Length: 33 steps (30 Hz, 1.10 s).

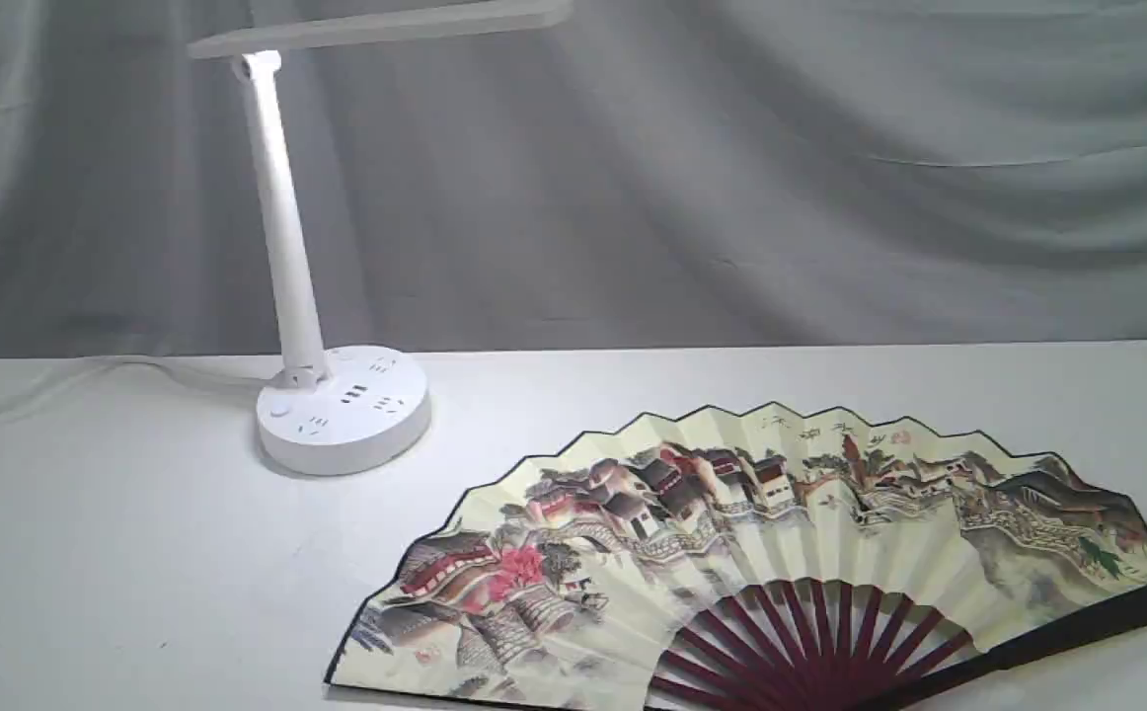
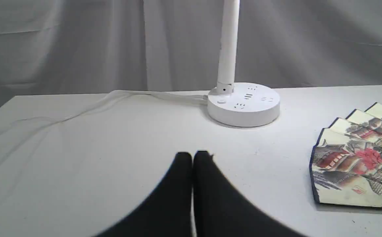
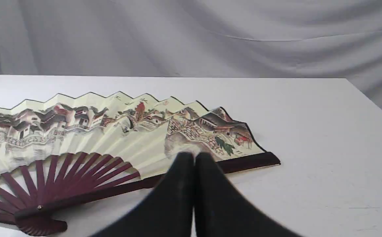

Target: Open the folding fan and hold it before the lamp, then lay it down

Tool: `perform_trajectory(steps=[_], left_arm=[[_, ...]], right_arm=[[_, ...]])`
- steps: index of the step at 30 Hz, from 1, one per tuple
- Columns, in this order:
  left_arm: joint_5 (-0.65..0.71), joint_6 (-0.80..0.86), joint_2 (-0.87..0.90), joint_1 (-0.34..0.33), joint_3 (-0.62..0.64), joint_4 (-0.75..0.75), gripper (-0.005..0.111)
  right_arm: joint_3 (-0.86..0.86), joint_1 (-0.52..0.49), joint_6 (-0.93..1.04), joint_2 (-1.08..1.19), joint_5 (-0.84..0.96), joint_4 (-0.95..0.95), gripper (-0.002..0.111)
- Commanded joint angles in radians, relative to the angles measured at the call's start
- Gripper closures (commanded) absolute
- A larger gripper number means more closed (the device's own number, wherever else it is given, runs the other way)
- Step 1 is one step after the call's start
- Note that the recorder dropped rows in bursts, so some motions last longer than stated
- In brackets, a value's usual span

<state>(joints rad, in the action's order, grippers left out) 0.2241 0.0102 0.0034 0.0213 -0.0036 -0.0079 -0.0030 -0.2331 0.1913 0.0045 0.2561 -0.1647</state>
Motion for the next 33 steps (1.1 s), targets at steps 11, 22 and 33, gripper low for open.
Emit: perform_trajectory(steps=[11,22,33], left_arm=[[-0.010,-0.010,-0.003,0.004,0.004,-0.007,0.107],[-0.010,-0.010,-0.003,0.004,0.004,-0.007,0.107],[-0.010,-0.010,-0.003,0.004,0.004,-0.007,0.107]], right_arm=[[0.003,0.004,0.003,-0.005,-0.010,-0.003,0.108],[0.003,0.025,0.003,-0.005,-0.005,0.149,0.108],[0.003,0.082,-0.003,-0.005,-0.005,0.120,0.108]])
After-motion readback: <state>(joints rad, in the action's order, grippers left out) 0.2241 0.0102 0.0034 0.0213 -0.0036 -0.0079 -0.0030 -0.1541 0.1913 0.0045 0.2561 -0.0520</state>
